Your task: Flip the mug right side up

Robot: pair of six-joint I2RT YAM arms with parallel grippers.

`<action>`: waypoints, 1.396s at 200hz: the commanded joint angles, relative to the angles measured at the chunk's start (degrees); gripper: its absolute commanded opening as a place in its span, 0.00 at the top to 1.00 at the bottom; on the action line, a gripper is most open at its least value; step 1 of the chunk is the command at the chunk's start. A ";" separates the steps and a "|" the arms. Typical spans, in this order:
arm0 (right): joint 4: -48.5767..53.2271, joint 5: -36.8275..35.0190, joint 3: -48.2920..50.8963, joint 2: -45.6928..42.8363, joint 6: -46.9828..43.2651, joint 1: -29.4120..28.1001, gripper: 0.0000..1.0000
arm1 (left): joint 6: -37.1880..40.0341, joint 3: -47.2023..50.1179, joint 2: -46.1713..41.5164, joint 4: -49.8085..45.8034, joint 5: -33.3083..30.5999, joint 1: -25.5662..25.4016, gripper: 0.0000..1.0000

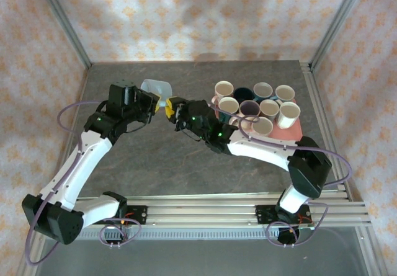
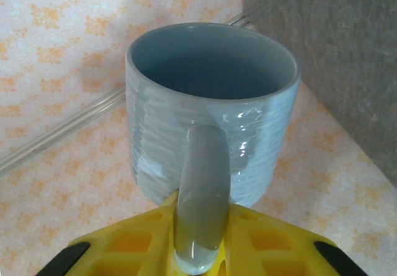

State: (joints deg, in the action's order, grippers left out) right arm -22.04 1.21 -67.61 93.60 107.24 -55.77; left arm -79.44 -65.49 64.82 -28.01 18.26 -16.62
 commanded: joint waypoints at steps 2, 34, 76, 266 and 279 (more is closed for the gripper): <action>-2.10 -2.61 -2.25 2.26 4.99 -0.04 0.73 | -1.23 -0.26 -3.51 6.07 3.20 -0.86 1.00; -1.95 -2.67 -3.37 3.47 5.04 -0.04 0.70 | -1.50 0.39 -4.00 6.40 3.40 -0.87 1.00; -2.14 -2.28 -4.57 4.69 4.42 -0.04 0.84 | -1.15 1.03 -4.35 6.46 3.33 -0.87 1.00; 40.19 7.67 12.93 -31.61 -123.44 9.34 1.00 | 47.94 4.98 -11.37 -8.67 5.92 5.17 0.36; 37.99 9.98 17.85 -37.09 -128.94 11.85 1.00 | 48.16 6.88 -12.52 -5.75 4.89 5.19 0.36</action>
State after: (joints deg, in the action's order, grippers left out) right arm 23.49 7.07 -56.84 65.34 0.40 -47.40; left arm -39.86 -61.45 54.28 -36.84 26.96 -11.84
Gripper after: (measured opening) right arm 0.165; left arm 0.640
